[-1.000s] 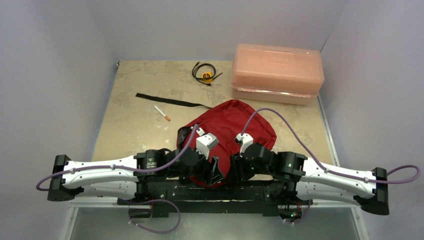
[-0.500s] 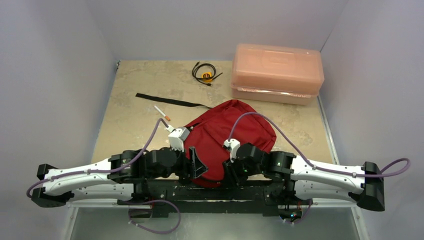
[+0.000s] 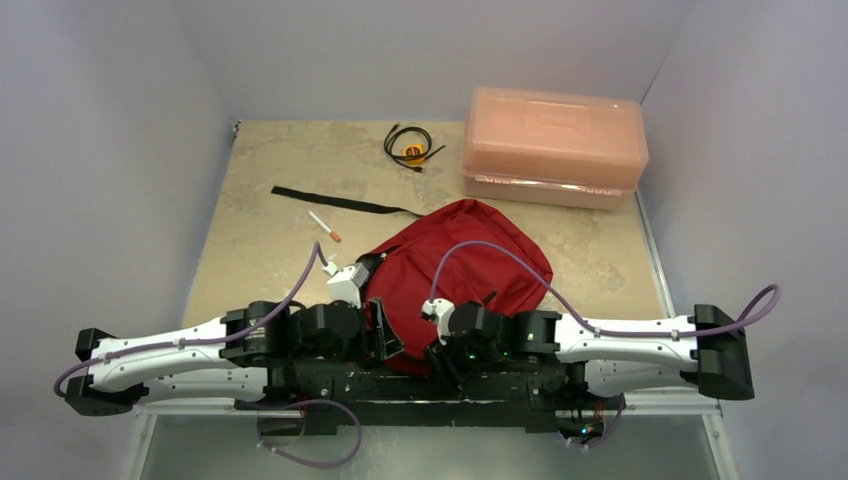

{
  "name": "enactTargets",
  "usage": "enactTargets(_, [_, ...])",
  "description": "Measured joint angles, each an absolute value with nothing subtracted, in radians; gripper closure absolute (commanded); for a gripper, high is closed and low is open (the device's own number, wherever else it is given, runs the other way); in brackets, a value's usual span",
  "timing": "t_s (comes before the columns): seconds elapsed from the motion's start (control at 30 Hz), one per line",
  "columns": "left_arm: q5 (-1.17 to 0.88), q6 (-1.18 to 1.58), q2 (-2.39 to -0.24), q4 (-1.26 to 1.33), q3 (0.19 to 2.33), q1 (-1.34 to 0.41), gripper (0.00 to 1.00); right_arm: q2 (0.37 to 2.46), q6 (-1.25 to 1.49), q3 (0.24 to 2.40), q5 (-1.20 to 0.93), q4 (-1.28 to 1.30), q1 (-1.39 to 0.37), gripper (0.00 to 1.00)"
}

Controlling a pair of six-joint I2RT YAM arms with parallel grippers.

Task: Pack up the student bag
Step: Zip the student bag at the center of the board.

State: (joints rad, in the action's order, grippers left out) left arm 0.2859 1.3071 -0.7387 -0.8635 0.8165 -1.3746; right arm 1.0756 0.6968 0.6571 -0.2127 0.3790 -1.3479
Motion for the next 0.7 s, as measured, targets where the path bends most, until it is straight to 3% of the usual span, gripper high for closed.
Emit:
enactTargets(0.1, [0.288,1.363,-0.726,-0.867,0.783,-1.375,0.39,1.119,0.727,0.662,-0.251,0.279,-1.350,0.44])
enactTargets(0.27, [0.275,1.410,-0.629,-0.817,0.658,-1.374,0.32,1.080,0.771,0.711,-0.258,0.222,-1.350,0.46])
enactTargets(0.5, [0.191,1.441,-0.692,-0.601,0.604,-1.385,0.30,0.890,0.890,0.884,0.134,0.559,-1.335,0.30])
enactTargets(0.7, [0.205,1.652,-0.932,-0.346,0.599,-1.525,0.29,0.768,0.999,0.881,0.432,0.818,-1.213,0.29])
